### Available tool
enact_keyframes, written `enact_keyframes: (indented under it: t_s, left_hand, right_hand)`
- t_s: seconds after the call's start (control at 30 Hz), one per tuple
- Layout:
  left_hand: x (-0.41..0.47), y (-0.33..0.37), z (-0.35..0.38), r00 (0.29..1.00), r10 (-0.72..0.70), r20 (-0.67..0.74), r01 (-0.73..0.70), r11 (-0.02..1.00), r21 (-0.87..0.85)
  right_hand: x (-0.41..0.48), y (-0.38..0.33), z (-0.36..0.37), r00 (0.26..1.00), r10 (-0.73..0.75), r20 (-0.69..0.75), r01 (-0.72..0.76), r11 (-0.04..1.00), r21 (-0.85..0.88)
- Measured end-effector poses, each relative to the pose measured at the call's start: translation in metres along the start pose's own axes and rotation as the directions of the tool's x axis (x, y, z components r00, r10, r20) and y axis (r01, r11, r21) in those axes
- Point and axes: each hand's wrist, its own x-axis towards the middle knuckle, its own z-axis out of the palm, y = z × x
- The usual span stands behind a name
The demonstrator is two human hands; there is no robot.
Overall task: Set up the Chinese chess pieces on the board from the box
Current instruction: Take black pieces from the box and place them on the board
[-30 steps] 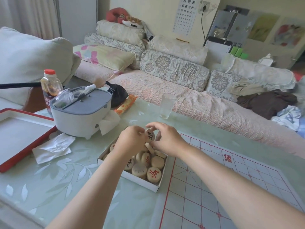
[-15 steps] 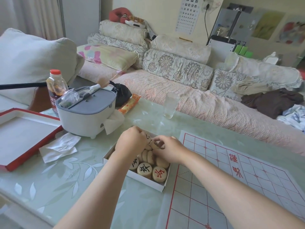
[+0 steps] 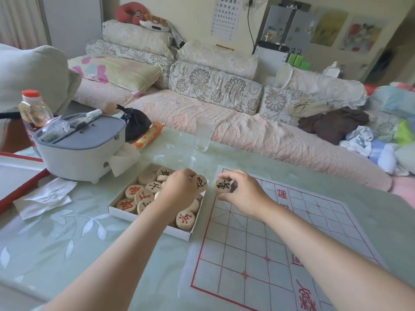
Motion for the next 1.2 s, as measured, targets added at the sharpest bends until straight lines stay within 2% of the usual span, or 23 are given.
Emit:
enact_keyframes:
  t_s: [0.17,0.37,0.47,0.7,0.9,1.07,1.2]
  left_hand:
    - [-0.028,0.029,0.038,0.984,0.029,0.175,-0.01,0.994,-0.109]
    - [-0.07,0.077,0.1,0.908,0.167,0.385,-0.154,0.986,-0.066]
    - [-0.084,0.109,0.134,0.876,0.167,0.452,-0.148,0.986,-0.078]
    - [-0.082,0.165,0.2,0.831,0.147,0.537,-0.224,0.971,0.082]
    - [-0.082,0.182,0.231,0.838,0.161,0.522,-0.276,0.949,0.152]
    - [-0.08,0.176,0.237,0.782,0.213,0.586,-0.374,0.912,0.167]
    - [-0.077,0.175,0.239,0.763,0.18,0.621,-0.362,0.915,0.179]
  right_hand:
    - [-0.054,0.046,-0.039,0.989,0.145,-0.012,-0.145,0.986,-0.08]
    - [-0.117,0.108,-0.085,0.962,0.268,-0.043,-0.272,0.948,-0.163]
    - [-0.145,0.135,-0.105,0.95,0.303,-0.07,-0.311,0.93,-0.194]
    - [-0.189,0.192,-0.131,0.907,0.401,-0.132,-0.417,0.9,-0.13]
    - [-0.195,0.218,-0.131,0.897,0.424,-0.127,-0.439,0.889,-0.133]
    - [-0.195,0.225,-0.13,0.914,0.393,-0.1,-0.405,0.892,-0.202]
    - [-0.193,0.229,-0.128,0.928,0.363,-0.078,-0.371,0.894,-0.25]
